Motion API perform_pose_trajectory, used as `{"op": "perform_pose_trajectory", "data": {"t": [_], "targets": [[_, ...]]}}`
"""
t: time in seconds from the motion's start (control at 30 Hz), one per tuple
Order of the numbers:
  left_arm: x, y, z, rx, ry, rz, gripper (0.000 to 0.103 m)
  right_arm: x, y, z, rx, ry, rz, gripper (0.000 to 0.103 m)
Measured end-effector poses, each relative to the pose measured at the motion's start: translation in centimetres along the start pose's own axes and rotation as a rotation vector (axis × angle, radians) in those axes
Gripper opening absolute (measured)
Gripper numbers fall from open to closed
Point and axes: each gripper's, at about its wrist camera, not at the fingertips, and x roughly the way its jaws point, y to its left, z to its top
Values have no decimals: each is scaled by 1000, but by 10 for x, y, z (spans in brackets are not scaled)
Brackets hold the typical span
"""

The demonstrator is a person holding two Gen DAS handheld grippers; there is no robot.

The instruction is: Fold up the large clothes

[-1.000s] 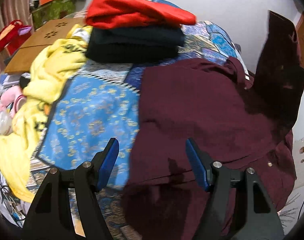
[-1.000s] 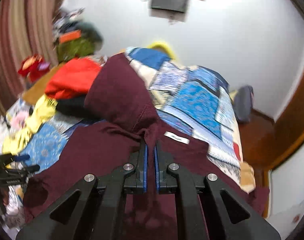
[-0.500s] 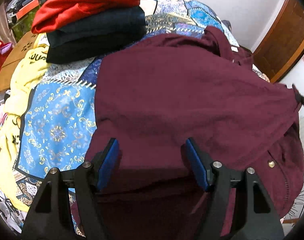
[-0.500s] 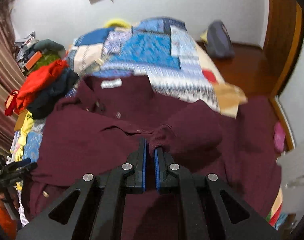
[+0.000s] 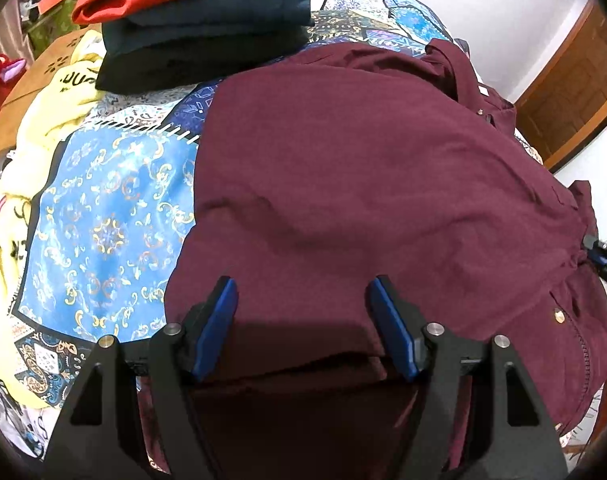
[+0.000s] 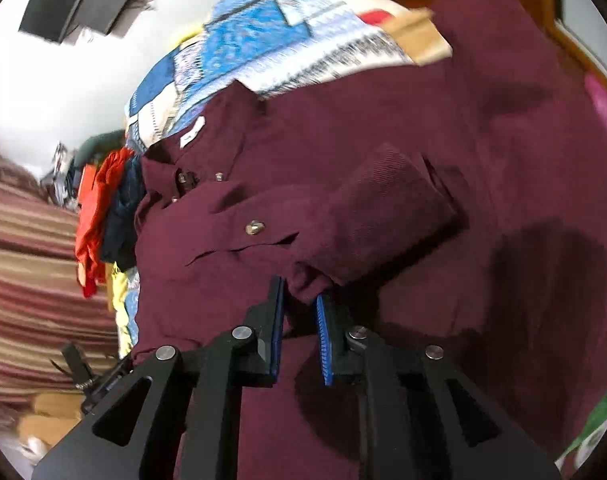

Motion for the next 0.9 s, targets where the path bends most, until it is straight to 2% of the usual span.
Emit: {"op": "perform_pose_trajectory", "data": {"t": [0.07,0.13,0.17,0.37,0.43,0.6,0.7,0.9], "targets": [[0,-1,0,1,0,1,69,3,-3,-3,5,1,-44,21],[0,-1,1,3,1,3,69,2,-1,-6,-13,-32,-151,48],[0,-2,1,6,3,6,69,-1,1,-8,-38,-61,-181,49],[-8,-10,9,45,-7,33,69,-3,-1,5,-33,-110,-238,51],[-14,-15,14,50,-21,20,69,-2,-1,11,-43,-126,-299,51],[-25,-36,27,86,-55,0,69,-3,11,14,-181,-129,-424,55],[-27,-51,34,120,-68,-3,69,-17,17,5,-279,-144,-501,55],[-39,-89,51,176,-116,-42,69,-71,17,4,-331,-251,-535,55]]}}
